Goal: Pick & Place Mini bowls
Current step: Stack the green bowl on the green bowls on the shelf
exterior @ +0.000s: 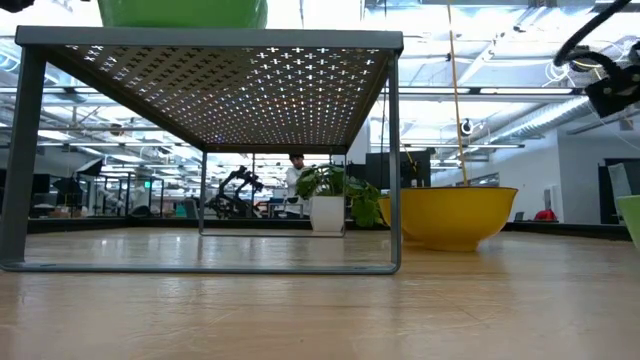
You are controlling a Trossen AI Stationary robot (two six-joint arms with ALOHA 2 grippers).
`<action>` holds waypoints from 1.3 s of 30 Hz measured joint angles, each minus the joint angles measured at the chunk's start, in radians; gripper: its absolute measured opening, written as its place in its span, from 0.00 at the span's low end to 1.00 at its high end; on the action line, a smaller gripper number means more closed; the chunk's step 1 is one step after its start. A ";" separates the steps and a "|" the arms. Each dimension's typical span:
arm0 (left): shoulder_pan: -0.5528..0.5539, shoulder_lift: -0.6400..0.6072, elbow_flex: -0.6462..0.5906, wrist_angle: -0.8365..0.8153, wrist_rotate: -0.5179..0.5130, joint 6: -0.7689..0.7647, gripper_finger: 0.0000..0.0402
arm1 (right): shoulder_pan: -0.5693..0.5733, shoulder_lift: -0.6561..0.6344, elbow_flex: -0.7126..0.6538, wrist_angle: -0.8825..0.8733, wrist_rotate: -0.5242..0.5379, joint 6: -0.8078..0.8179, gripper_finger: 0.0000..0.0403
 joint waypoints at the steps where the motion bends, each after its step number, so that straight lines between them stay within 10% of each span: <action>1: 0.000 0.000 0.000 -0.003 0.000 -0.001 0.37 | 0.006 0.000 0.000 -0.004 -0.007 -0.001 0.49; 30: 0.001 0.000 0.000 -0.031 -0.001 -0.017 0.37 | 0.038 -0.131 -0.129 0.107 0.015 0.059 0.49; 39: 0.001 0.000 0.000 -0.042 -0.001 -0.016 0.37 | 0.038 -0.155 -0.173 0.133 0.013 0.061 0.30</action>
